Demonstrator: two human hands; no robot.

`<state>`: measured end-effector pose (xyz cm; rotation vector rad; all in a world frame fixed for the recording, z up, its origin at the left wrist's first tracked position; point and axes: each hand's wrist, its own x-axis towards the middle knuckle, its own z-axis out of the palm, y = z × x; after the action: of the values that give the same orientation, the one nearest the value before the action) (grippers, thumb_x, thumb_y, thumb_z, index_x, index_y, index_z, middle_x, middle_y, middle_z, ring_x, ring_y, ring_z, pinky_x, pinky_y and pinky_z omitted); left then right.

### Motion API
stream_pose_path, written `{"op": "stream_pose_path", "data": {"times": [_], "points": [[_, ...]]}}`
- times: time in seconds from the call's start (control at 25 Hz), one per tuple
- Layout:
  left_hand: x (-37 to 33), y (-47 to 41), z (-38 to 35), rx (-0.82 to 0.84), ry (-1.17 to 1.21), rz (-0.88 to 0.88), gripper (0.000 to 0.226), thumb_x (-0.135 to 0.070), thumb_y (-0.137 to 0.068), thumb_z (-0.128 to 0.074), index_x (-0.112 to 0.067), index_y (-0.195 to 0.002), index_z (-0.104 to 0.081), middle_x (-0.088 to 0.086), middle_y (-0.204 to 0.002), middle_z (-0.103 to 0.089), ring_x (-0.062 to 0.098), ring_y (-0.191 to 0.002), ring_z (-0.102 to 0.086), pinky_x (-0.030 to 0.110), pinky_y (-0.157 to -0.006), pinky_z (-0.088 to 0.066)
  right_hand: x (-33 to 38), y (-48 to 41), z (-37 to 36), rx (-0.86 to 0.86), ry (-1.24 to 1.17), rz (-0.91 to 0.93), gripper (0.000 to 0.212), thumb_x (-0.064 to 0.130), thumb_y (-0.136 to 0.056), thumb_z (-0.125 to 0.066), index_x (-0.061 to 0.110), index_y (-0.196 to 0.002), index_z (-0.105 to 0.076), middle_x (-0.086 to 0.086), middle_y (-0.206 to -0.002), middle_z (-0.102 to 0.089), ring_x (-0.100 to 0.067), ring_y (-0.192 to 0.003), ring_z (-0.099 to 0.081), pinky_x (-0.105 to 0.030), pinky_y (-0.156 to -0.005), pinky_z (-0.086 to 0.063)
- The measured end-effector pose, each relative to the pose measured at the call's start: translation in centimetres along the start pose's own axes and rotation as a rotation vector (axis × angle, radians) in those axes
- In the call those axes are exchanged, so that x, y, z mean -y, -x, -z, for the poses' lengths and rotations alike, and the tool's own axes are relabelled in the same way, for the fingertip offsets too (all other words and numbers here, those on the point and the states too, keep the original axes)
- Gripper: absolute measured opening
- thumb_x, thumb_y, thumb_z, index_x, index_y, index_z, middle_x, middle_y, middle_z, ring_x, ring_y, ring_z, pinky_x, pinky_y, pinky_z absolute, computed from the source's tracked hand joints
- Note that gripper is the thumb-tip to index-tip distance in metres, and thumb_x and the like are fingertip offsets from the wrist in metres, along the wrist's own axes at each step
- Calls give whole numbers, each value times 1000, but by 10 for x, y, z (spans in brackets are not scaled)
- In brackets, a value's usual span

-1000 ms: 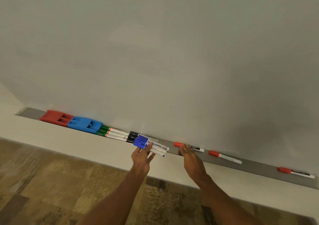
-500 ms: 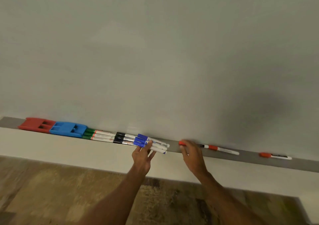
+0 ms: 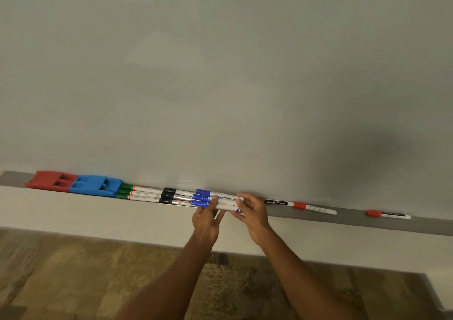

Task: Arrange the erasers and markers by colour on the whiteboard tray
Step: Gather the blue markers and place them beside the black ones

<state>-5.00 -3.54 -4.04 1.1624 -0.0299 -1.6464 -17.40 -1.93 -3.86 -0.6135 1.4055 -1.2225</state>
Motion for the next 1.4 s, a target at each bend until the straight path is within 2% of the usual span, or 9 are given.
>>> {"op": "stream_pose_path", "data": {"times": [0.24, 0.44, 0.52, 0.6, 0.68, 0.84, 1.12, 1.24, 1.4], "points": [[-2, 1, -5, 5, -101, -40, 19, 0, -81, -69, -8, -97, -62, 19, -109, -66, 32, -102, -65, 38, -80, -56, 1, -6, 13, -66, 35, 17, 29, 6, -90, -61, 0, -118, -60, -23, -123, -61, -37, -112, -62, -44, -89, -56], [-30, -13, 3, -109, -187, -295, 19, 0, -86, -63, -7, -104, -64, 18, -111, -66, 26, -99, -64, 42, -92, -53, 3, -17, 30, -95, 37, -14, 27, 3, -89, -60, -3, -116, -60, -26, -123, -60, -39, -113, -60, -36, -79, -59], [-39, -18, 8, -140, -478, -497, 19, -2, -93, -53, -9, -105, -67, 13, -110, -68, 25, -105, -63, 42, -101, -49, 4, -21, 34, -113, 61, -13, 24, 1, -89, -60, -4, -113, -61, -27, -121, -60, -40, -113, -60, -29, -71, -60], [-44, -25, 15, -95, -930, -725, 27, -4, -96, -46, -10, -113, -65, 10, -115, -68, 25, -109, -62, 35, -101, -47, 5, -25, 34, -132, 94, -16, 22, 0, -88, -61, -4, -110, -62, -27, -120, -61, -41, -111, -61, -27, -66, -60], [-48, -33, 18, 72, -1329, -877, 32, -7, -97, -44, -13, -124, -59, 8, -124, -65, 24, -115, -59, 34, -102, -44, 6, -29, 32, -153, 151, -20, 21, -1, -87, -62, -3, -108, -63, -26, -119, -61, -41, -109, -61, -29, -67, -60], [-48, -46, 16, 449, -1891, -999, 43, -12, -97, -38, -19, -138, -45, 2, -136, -56, 17, -128, -48, 34, -119, -16, 3, -33, 27, -163, 196, -50, 19, -2, -87, -62, -3, -105, -64, -28, -118, -61, -42, -107, -61, -39, -73, -58], [-42, -57, 19, 483, -2047, -940, 40, -23, -99, -40, -18, -139, -44, 2, -141, -51, 17, -130, -45, 35, -117, -19, 1, -39, 13, -219, 345, -52, 20, -6, -87, -59, -7, -107, -63, -27, -112, -60, -42, -103, -62, -43, -75, -58], [-41, -59, 16, 470, -2015, -949, 37, -22, -98, -45, -16, -134, -50, 2, -137, -55, 18, -123, -51, 34, -115, -24, 3, -38, 3, -267, 613, 0, 20, -1, -90, -55, -6, -108, -62, -27, -115, -61, -41, -102, -62, -48, -86, -56], [-40, -57, 14, 463, -1986, -943, 32, -17, -95, -50, -14, -126, -58, 3, -129, -60, 23, -109, -56, 34, -98, -42, 8, -31, -8, -298, 940, -14, 20, 5, -95, -47, -4, -112, -52, -26, -124, -52, -38, -108, -58, -38, -88, -48]]}}
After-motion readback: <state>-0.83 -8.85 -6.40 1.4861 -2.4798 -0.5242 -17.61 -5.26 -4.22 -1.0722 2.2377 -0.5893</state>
